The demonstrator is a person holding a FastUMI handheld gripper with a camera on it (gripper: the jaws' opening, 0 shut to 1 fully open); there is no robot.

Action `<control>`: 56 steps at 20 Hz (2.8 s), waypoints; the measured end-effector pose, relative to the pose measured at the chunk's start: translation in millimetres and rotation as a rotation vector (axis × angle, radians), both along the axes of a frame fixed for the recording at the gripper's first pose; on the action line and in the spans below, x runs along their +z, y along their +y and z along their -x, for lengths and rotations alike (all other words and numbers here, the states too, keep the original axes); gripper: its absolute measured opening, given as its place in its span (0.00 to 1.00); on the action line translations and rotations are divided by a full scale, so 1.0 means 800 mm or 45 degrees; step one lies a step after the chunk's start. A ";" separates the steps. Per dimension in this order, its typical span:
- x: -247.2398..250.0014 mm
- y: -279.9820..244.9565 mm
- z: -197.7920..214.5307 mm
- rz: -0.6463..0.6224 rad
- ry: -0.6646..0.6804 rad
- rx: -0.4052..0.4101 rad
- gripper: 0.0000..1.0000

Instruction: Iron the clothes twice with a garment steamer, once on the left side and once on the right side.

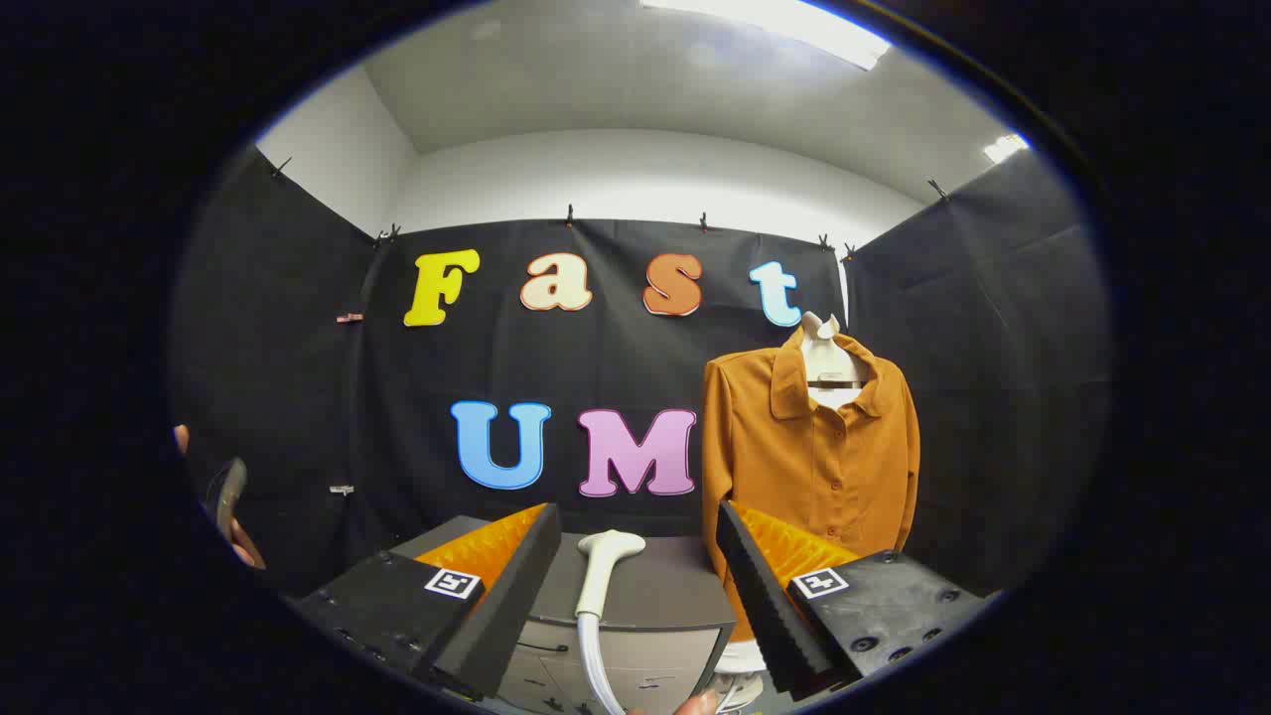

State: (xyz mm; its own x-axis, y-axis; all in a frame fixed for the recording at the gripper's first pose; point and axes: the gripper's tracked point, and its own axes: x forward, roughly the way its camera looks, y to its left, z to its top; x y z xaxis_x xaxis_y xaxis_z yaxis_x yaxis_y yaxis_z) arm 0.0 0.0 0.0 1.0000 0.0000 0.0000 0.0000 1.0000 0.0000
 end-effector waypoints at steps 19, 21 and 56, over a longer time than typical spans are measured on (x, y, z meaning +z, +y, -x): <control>-0.015 0.062 0.018 0.085 0.102 0.046 0.99; -0.015 0.066 0.016 0.093 0.084 0.032 0.98; -0.303 0.094 -0.201 0.060 0.815 -0.077 0.29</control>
